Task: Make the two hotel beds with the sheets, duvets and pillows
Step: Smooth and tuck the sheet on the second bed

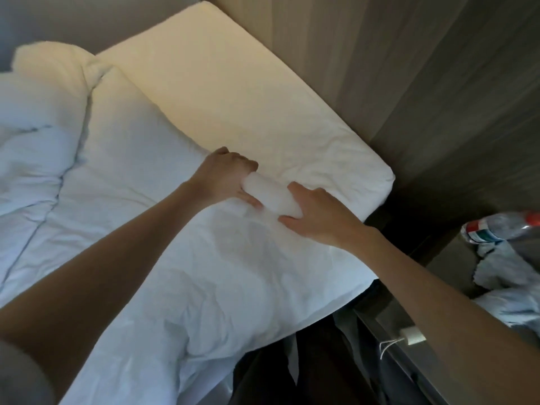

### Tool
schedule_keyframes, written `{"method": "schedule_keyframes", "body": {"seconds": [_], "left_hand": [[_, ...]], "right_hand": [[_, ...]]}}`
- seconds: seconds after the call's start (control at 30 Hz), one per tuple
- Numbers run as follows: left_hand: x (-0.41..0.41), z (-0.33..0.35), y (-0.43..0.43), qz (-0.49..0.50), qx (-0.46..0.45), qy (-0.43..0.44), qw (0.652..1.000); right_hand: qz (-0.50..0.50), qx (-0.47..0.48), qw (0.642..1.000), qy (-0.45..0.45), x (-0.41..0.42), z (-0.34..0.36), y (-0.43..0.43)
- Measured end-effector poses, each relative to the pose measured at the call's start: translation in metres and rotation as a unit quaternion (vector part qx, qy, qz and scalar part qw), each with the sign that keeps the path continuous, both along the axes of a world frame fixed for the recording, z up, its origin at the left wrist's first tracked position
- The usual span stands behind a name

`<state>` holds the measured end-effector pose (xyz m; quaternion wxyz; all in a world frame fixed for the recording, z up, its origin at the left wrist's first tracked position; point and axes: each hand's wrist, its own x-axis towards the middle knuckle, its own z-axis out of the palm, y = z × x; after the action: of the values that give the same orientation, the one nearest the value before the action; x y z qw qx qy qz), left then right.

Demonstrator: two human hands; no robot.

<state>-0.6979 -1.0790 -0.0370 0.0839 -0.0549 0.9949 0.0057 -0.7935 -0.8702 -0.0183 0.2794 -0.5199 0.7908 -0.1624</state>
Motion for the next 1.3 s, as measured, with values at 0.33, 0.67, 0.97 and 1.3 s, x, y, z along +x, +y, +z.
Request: {"method": "schedule_keyframes", "body": {"seconds": [0.33, 0.67, 0.97, 1.3], "left_hand": [[-0.129, 0.057, 0.054, 0.045, 0.001, 0.023, 0.999], [-0.264, 0.015, 0.145, 0.036, 0.048, -0.057, 0.997], [-0.247, -0.019, 0.136, 0.125, 0.084, -0.015, 0.988], [-0.101, 0.020, 0.134, 0.200, 0.074, 0.029, 0.977]], "right_hand": [[-0.053, 0.009, 0.997, 0.048, -0.122, 0.053, 0.052], [-0.151, 0.080, 0.979, 0.115, -0.226, 0.013, 0.142], [-0.154, 0.128, 0.976, 0.091, -0.225, -0.035, 0.127], [-0.061, 0.027, 0.991, 0.112, -0.147, -0.002, 0.099]]}}
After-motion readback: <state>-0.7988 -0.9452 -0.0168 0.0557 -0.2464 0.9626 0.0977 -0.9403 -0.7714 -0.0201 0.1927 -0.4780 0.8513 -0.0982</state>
